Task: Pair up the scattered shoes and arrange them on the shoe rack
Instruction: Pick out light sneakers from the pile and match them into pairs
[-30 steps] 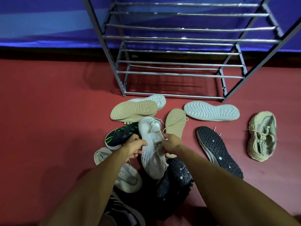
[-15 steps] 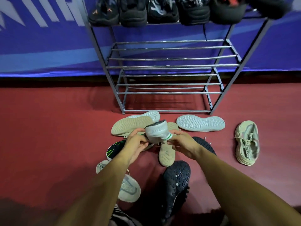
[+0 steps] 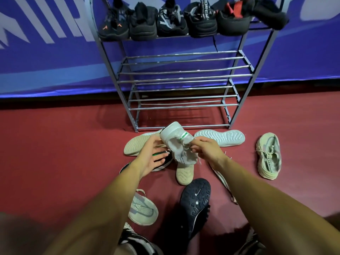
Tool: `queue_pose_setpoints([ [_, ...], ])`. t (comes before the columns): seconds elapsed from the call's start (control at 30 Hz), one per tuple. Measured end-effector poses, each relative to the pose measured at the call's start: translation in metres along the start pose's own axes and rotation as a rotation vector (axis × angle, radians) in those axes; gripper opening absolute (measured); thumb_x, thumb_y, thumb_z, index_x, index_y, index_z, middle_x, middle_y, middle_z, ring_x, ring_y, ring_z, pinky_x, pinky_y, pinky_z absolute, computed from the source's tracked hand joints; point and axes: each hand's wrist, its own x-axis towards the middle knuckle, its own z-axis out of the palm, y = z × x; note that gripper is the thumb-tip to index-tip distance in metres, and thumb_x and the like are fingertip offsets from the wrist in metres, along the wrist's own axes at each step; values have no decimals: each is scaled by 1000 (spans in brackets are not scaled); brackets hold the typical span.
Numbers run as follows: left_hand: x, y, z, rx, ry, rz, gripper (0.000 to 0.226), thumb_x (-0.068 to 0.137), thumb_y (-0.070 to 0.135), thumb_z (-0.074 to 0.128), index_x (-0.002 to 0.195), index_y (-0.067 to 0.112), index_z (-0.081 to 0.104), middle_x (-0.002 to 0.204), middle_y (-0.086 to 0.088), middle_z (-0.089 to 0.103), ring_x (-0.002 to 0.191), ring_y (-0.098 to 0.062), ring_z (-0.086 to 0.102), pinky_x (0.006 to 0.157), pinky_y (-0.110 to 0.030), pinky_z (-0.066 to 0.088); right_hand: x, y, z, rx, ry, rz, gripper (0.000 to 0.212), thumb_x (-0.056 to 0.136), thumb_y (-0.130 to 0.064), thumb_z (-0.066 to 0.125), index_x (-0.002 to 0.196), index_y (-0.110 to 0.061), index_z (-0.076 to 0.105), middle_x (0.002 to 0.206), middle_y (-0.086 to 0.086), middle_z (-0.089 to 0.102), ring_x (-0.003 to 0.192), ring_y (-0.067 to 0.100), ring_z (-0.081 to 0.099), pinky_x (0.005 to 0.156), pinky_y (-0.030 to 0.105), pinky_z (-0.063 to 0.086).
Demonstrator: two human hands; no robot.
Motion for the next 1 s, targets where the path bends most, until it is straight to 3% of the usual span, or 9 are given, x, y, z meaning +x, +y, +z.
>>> queue_pose_setpoints([
  [0.1, -6, 17, 5, 42, -3, 94, 42, 64, 65, 70, 90, 33, 75, 94, 1, 76, 84, -15, 71, 68, -30, 54, 0, -10, 6, -9, 43, -22, 8, 79, -20, 78, 73, -16, 74, 68, 5, 64, 57, 12, 55, 49, 17, 41],
  [0.23, -11, 28, 12, 249, 0, 178, 66, 59, 74, 77, 111, 36, 64, 106, 10, 74, 105, -16, 69, 84, -35, 57, 1, -21, 17, -33, 71, -34, 15, 76, -22, 82, 70, -15, 71, 69, 11, 66, 50, 14, 52, 47, 22, 40],
  [0.33, -16, 29, 9, 259, 97, 208, 59, 59, 73, 77, 106, 39, 65, 99, 11, 76, 93, -15, 73, 74, -27, 57, 1, -24, 23, -70, 47, -68, 16, 78, -21, 82, 69, -15, 70, 66, 9, 64, 46, 13, 49, 45, 22, 37],
  [0.4, -17, 31, 5, 210, 138, 198, 54, 63, 70, 75, 107, 40, 65, 99, 9, 76, 87, -19, 75, 69, -29, 55, 1, -28, 26, -82, 21, -101, 9, 80, -18, 80, 84, -13, 74, 74, 8, 68, 52, 13, 53, 48, 23, 40],
  [0.5, -14, 39, -1, 60, 230, 176, 49, 70, 64, 73, 109, 37, 65, 86, 5, 78, 76, -25, 76, 52, -25, 51, 6, -36, 27, -180, 101, -121, 30, 80, -17, 78, 108, -18, 66, 89, 5, 74, 62, 15, 65, 52, 22, 47],
  [0.63, -10, 45, -10, -170, 329, 128, 61, 63, 68, 72, 111, 30, 65, 87, -1, 76, 73, -26, 75, 49, -23, 46, 12, -35, 21, -148, 272, -122, 15, 82, -13, 72, 94, -16, 64, 94, 11, 71, 71, 21, 64, 58, 28, 51],
  [0.7, -9, 46, -13, -272, 306, 104, 66, 61, 69, 71, 115, 32, 64, 100, 0, 75, 76, -24, 76, 52, -24, 46, 14, -30, 20, -149, 293, -177, 10, 82, -14, 71, 90, -17, 67, 91, 7, 73, 71, 17, 64, 66, 30, 50],
  [0.8, -7, 47, -13, -421, 287, 94, 73, 60, 68, 71, 120, 29, 63, 110, -1, 72, 78, -20, 76, 49, -21, 43, 18, -30, 22, -73, 345, -207, 10, 84, -21, 74, 91, -16, 68, 84, -3, 70, 71, 13, 61, 62, 26, 46],
  [1.0, -10, 48, -19, -541, 207, 138, 64, 69, 65, 66, 118, 23, 69, 107, -2, 75, 82, -18, 74, 59, -23, 43, 14, -39, 44, -113, 61, -136, 27, 85, -42, 74, 101, -20, 71, 93, 0, 76, 72, 6, 65, 59, 20, 45],
])
